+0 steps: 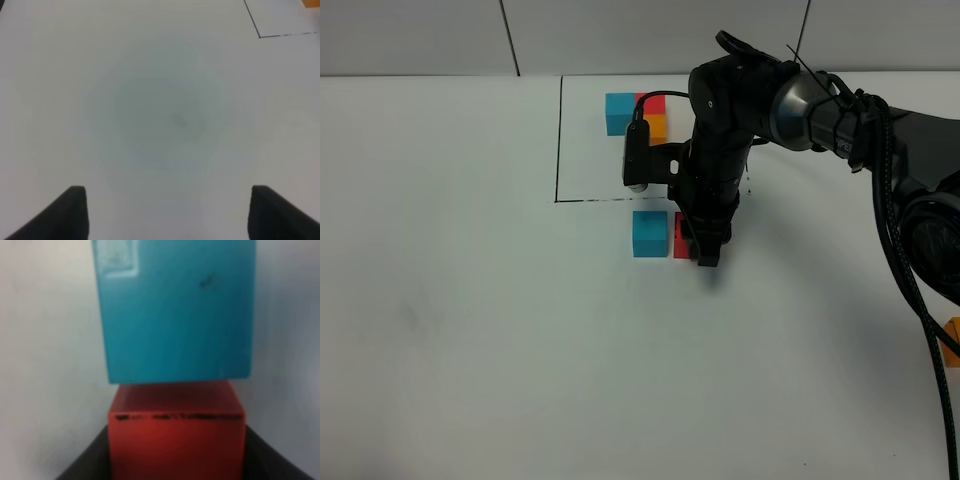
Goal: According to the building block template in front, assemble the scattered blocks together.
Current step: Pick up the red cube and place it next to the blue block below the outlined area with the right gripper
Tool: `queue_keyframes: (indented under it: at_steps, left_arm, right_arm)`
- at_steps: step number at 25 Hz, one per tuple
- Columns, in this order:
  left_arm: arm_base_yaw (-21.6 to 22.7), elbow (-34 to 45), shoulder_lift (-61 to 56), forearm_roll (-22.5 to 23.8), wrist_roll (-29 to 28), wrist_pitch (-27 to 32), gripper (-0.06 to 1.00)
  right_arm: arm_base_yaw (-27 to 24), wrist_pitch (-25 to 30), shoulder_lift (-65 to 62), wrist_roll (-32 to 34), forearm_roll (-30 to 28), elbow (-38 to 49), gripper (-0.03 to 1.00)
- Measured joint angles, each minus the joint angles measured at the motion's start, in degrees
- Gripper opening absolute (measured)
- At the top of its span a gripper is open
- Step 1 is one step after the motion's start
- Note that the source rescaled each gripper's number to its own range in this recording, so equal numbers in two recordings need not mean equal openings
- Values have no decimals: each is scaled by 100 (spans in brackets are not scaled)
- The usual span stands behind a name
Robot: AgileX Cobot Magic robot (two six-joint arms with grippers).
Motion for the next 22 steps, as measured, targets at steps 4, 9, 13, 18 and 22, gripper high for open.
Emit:
queue_keyframes:
  at_steps: [4,9,13,18,22]
  left_arm:
    - [0,0,0,0,0,0,51]
    - [0,0,0,0,0,0,51]
    - [0,0,0,0,0,0,51]
    - [0,0,0,0,0,0,51]
    - [0,0,0,0,0,0,51]
  right_arm:
    - [27,-62,0,0,2,0,4]
    - [35,-80,0,0,12,0,4]
    - [37,-80,0,0,12,0,4]
    - [90,-111,0,-10,7,0,4]
    - [110,-116,11,-22,7,-5,4]
